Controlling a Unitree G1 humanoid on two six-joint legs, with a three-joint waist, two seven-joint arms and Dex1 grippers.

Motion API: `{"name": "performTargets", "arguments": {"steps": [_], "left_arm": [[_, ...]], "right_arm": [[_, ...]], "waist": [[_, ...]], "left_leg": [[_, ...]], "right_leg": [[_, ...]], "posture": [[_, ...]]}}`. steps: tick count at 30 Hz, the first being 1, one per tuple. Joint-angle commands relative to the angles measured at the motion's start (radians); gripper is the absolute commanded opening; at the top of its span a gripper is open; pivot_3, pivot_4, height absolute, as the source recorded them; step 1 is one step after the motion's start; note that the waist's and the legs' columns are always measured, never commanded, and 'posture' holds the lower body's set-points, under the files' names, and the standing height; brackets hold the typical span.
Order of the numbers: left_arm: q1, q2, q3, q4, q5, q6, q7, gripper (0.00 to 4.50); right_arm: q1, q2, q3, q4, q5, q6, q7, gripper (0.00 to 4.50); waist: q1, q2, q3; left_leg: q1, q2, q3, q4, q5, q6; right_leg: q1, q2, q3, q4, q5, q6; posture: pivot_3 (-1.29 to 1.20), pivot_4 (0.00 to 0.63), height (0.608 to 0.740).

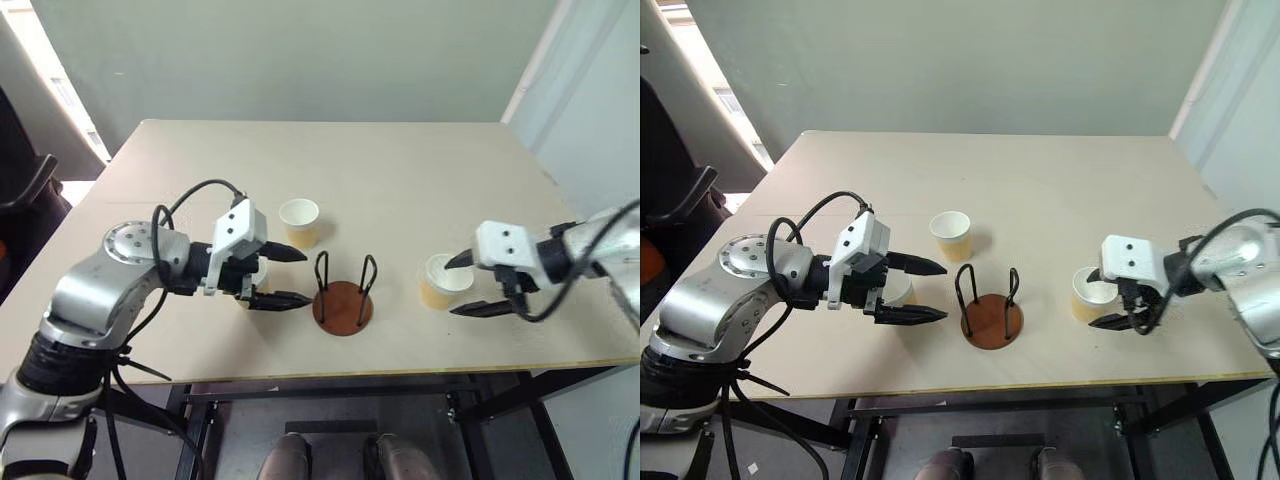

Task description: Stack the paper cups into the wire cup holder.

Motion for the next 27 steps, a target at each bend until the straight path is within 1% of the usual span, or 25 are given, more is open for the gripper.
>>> {"name": "performTargets", "arguments": {"steps": [1, 4, 5, 6, 8, 15, 18, 21, 22, 24, 26, 27], "left_arm": [[-0.016, 0.009, 0.014, -0.023, 0.011, -0.014, 0.0, 4.02], [0.0, 0.016, 0.03, -0.041, 0.007, -0.009, 0.009, 4.02], [0.006, 0.019, 0.035, -0.046, 0.004, -0.006, 0.012, 4.02], [0.012, 0.021, 0.04, -0.05, 0.002, -0.003, 0.015, 4.02], [0.025, 0.027, 0.053, -0.055, -0.001, 0.001, 0.023, 4.02], [0.045, 0.037, 0.076, -0.054, -0.004, 0.005, 0.041, 4.02], [0.046, 0.037, 0.078, -0.052, -0.005, 0.003, 0.046, 4.02], [0.047, 0.044, 0.094, -0.041, -0.005, -0.003, 0.049, 4.02], [0.049, 0.05, 0.103, -0.035, -0.004, -0.006, 0.048, 4.02], [0.057, 0.069, 0.131, -0.022, -0.003, -0.012, 0.04, 4.02], [0.067, 0.085, 0.146, -0.013, -0.001, -0.02, 0.031, 4.02], [0.07, 0.089, 0.149, -0.01, 0.0, -0.023, 0.028, 4.02]], "right_arm": [[-0.033, 0.013, 0.032, 0.046, -0.061, -0.057, -0.007, 3.86], [-0.04, 0.039, 0.069, 0.094, -0.1, -0.094, -0.005, 3.86], [-0.042, 0.046, 0.079, 0.108, -0.113, -0.104, -0.006, 3.47], [-0.045, 0.05, 0.087, 0.12, -0.127, -0.114, -0.007, 3.24], [-0.048, 0.055, 0.095, 0.134, -0.142, -0.132, 0.002, 2.57], [-0.065, 0.073, 0.096, 0.171, -0.168, -0.163, 0.013, 0.09], [-0.068, 0.07, 0.104, 0.195, -0.202, -0.188, 0.006, 0.03], [-0.082, 0.064, 0.068, 0.182, -0.17, -0.187, 0.033, 0.03], [-0.098, 0.064, 0.04, 0.165, -0.129, -0.175, 0.054, 0.03], [-0.169, 0.079, -0.051, 0.104, 0.026, -0.1, 0.108, 0.03], [-0.254, 0.111, -0.115, 0.075, 0.139, -0.04, 0.117, 0.03], [-0.286, 0.125, -0.132, 0.072, 0.17, -0.02, 0.111, 0.03]], "waist": [[0.001, 0.0, 0.0], [0.006, 0.0, 0.0], [0.006, 0.0, 0.0], [0.006, 0.0, 0.0], [0.006, 0.0, 0.0], [0.006, 0.0, 0.0], [0.007, 0.0, 0.0], [0.005, 0.0, 0.0], [0.005, 0.0, 0.0], [0.003, 0.002, 0.001], [-0.002, 0.003, 0.002], [-0.004, 0.002, 0.002]], "left_leg": [[0.0, 0.0, 0.0, 0.0, 0.0, 0.001], [-0.001, 0.0, 0.0, 0.001, -0.002, 0.003], [-0.001, 0.0, 0.0, 0.001, -0.003, 0.003], [-0.001, 0.0, 0.0, 0.001, -0.003, 0.004], [-0.001, 0.0, 0.0, 0.001, -0.005, 0.004], [-0.001, 0.0, 0.0, 0.001, -0.01, 0.003], [-0.001, 0.0, 0.0, 0.001, -0.011, 0.003], [-0.001, 0.0, 0.0, 0.002, -0.011, 0.003], [-0.001, 0.0, 0.0, 0.002, -0.011, 0.003], [-0.001, 0.0, 0.0, 0.001, -0.011, 0.003], [-0.001, 0.0, 0.002, 0.001, -0.011, 0.002], [-0.001, 0.0, 0.003, 0.0, -0.011, 0.002]], "right_leg": [[0.0, 0.0, 0.0, 0.0, 0.0, 0.0], [0.0, 0.0, 0.0, 0.0, -0.001, 0.002], [0.0, 0.0, 0.0, 0.0, 0.0, 0.002], [0.0, 0.0, 0.0, 0.0, 0.0, 0.003], [0.0, 0.0, 0.0, 0.0, 0.001, 0.006], [-0.001, -0.001, -0.002, 0.001, 0.0, 0.005], [0.0, -0.001, -0.002, 0.001, 0.0, 0.005], [0.0, -0.001, -0.002, 0.001, 0.0, 0.005], [-0.001, -0.001, -0.003, 0.001, -0.001, 0.004], [-0.001, -0.001, -0.003, 0.002, -0.002, 0.002], [-0.003, -0.001, -0.002, 0.002, -0.004, -0.001], [-0.003, -0.001, -0.002, 0.002, -0.007, -0.005]], "posture": [[0.0, 0.15, 0.74], [0.0, 0.15, 0.74], [0.0, 0.15, 0.74], [0.0, 0.15, 0.74], [0.0, 0.15, 0.74], [0.0, 0.15, 0.74], [0.0, 0.15, 0.74], [0.0, 0.15, 0.74], [0.0, 0.15, 0.74], [0.0, 0.15, 0.74], [0.0, 0.15, 0.74], [0.0, 0.15, 0.74]]}}
